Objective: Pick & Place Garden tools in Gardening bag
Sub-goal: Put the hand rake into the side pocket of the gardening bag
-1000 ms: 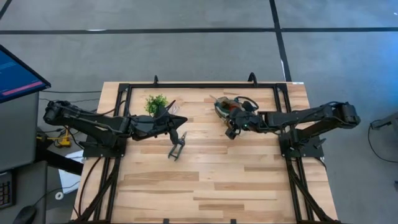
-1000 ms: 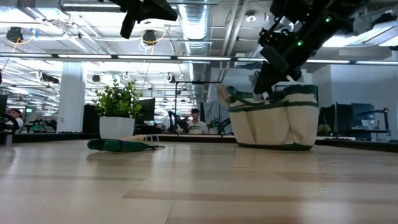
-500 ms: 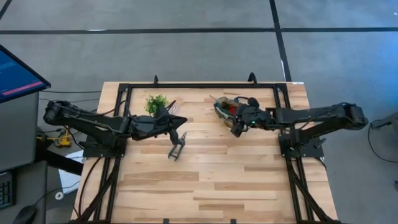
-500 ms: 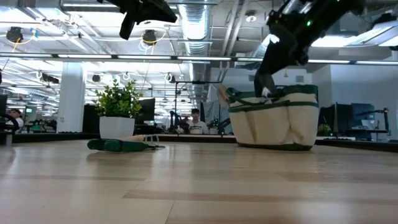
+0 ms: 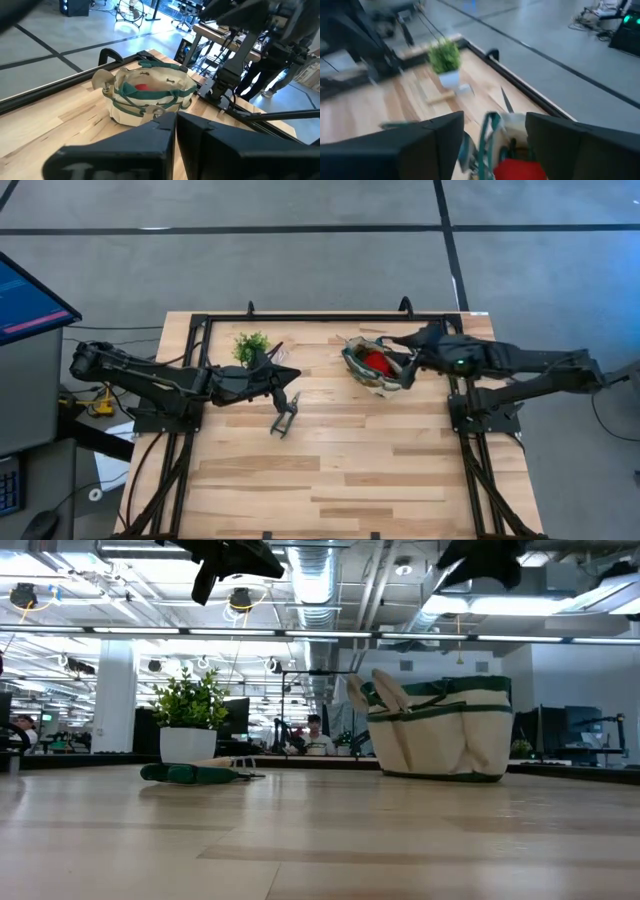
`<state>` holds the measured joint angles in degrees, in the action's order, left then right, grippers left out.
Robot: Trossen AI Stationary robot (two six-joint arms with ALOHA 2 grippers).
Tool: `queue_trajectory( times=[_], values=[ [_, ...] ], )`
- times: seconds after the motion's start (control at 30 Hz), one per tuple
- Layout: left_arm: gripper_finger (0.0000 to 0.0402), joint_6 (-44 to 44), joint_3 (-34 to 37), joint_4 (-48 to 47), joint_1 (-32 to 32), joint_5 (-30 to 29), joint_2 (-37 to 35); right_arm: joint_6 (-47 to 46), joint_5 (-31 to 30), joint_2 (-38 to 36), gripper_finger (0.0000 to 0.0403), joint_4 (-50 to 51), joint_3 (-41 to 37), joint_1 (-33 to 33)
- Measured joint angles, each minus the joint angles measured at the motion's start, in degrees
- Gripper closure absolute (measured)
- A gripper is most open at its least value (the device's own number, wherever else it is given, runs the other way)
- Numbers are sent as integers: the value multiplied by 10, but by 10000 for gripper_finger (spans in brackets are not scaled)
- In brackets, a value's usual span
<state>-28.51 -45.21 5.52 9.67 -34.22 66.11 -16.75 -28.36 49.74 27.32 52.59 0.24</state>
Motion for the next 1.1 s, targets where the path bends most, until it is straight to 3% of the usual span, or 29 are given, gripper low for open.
queue_trajectory(
  times=[0.3, 0.7, 1.1],
  values=[
    [398, 0, 0, 0, 0, 0, 0, -21, 0, -58, 275, 6, 0, 31],
    [398, 0, 0, 1, 0, 40, 0, -43, 0, -58, 394, 6, 0, 94],
    [398, 0, 0, 2, 0, 41, 0, -72, -1, -58, 399, 5, -1, 134]
  ],
)
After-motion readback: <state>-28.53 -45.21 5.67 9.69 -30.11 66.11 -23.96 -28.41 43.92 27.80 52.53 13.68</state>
